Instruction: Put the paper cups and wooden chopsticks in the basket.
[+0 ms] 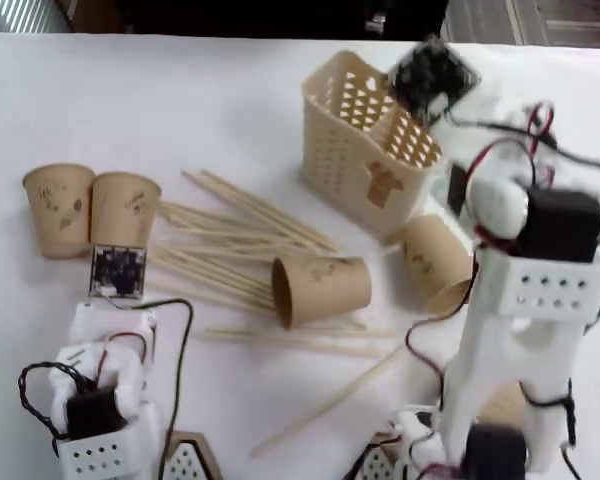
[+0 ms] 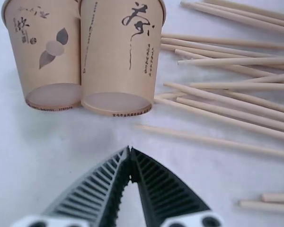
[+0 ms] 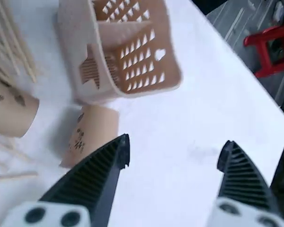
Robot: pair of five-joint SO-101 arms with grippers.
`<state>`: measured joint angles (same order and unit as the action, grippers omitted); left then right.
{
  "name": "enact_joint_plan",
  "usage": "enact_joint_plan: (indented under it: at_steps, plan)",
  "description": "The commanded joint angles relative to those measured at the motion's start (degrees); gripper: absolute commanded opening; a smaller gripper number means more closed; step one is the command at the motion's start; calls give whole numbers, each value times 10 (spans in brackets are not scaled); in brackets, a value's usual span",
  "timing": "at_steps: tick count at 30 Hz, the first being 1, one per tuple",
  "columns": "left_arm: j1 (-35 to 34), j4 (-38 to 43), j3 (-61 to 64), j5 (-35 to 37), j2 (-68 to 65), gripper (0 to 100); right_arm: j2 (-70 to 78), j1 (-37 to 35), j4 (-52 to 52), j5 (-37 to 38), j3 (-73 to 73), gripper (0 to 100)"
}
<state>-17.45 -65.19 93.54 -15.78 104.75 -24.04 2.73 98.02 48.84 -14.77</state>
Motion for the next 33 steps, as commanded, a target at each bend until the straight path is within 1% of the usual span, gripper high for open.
enact_joint_plan:
  at_steps: [1,3,5,6,9,12,14,17,24,28,30,33]
  plan:
    - [-3,11,-4,-3,-4,27,-70,29,0,-19,116,267]
    - [-3,11,-4,-3,-4,27,-87,52,-11,-22,176,249]
    - [-3,11,-4,-3,-4,27,-93,90,-38,-11,236,259]
    - [-3,11,-4,-3,-4,27,-92,110,-57,18,264,265]
    - [-3,11,-4,-3,-4,27,-95,167,-118,149,355,287]
    - [-3,11,-4,-3,-4,27,-97,205,-157,256,433,302]
    - [-3,11,-4,-3,-4,27,-95,223,-189,297,474,308]
    - [-3,11,-4,-3,-4,27,-96,226,-251,324,542,309]
    - [-3,11,-4,-3,-4,27,-96,187,-395,323,675,305]
    - [-3,11,-4,-3,-4,27,-94,156,-475,236,713,295]
    - [-3,11,-4,-3,-4,27,-92,147,-496,201,718,245]
    - [-3,11,-4,-3,-4,27,-97,136,-497,173,717,119]
